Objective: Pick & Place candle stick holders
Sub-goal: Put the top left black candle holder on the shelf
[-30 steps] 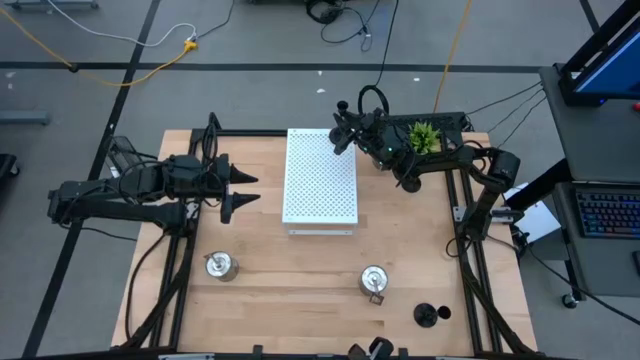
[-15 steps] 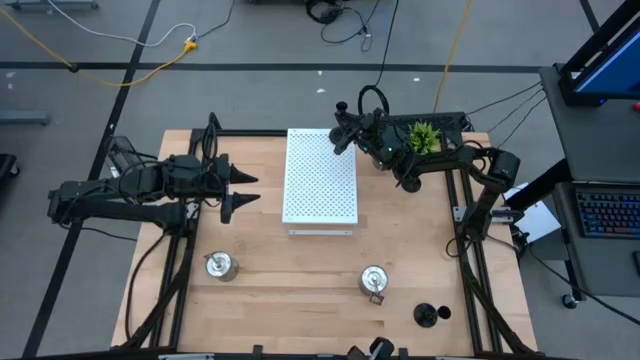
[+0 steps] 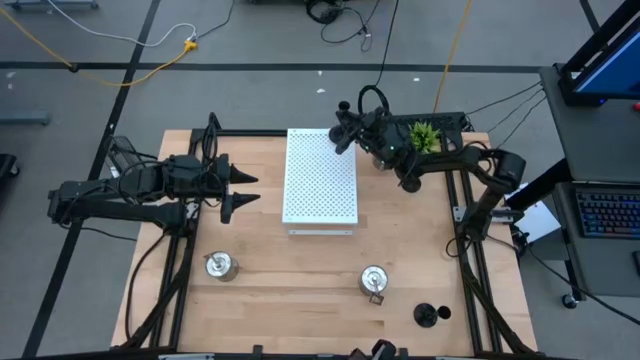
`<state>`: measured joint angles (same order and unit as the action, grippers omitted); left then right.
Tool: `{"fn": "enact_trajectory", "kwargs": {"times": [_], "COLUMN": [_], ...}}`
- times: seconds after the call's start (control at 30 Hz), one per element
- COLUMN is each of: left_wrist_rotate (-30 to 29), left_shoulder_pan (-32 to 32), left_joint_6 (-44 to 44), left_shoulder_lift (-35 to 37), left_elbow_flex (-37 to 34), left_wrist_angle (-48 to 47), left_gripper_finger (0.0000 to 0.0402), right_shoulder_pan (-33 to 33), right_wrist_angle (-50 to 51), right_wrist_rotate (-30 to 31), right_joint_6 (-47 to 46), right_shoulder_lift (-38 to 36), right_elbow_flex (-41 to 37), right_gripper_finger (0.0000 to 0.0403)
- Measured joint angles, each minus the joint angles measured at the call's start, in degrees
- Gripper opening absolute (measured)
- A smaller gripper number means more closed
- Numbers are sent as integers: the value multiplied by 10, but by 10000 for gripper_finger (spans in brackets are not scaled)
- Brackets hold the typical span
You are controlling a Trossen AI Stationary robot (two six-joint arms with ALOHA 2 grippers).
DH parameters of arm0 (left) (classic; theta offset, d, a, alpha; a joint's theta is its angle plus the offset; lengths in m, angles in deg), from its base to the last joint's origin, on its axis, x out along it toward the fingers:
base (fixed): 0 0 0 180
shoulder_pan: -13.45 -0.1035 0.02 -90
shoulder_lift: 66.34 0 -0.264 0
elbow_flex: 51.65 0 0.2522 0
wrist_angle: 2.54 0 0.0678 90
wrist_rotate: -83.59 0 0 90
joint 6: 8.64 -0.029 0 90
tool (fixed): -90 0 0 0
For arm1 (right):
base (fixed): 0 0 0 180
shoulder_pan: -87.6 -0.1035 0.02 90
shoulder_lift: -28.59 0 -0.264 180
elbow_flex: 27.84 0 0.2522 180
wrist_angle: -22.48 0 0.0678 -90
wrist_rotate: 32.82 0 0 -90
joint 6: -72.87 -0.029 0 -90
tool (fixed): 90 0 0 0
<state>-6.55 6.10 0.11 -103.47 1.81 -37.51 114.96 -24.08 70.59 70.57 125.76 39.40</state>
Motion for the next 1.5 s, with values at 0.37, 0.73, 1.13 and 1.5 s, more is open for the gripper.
{"fn": "enact_trajectory", "kwargs": {"times": [0.37,0.73,1.13,1.5], "left_wrist_rotate": [0,0,0,0], "left_shoulder_pan": [0,0,0,0], "left_joint_6": [0,3,3,1], "left_shoulder_lift": [0,-4,-18,-22], "left_elbow_flex": [0,0,0,0], "left_wrist_angle": [0,0,3,3], "left_gripper_finger": [248,248,248,248], "right_shoulder_pan": [-9,-14,-13,-13], "right_wrist_angle": [82,80,89,106], "right_wrist_rotate": [0,-1,-2,-1], "right_joint_6": [0,-16,-22,-31], "right_shoulder_lift": [-57,-51,-51,-51], "right_elbow_flex": [0,0,0,0], "right_gripper_finger": [44,45,45,45]}}
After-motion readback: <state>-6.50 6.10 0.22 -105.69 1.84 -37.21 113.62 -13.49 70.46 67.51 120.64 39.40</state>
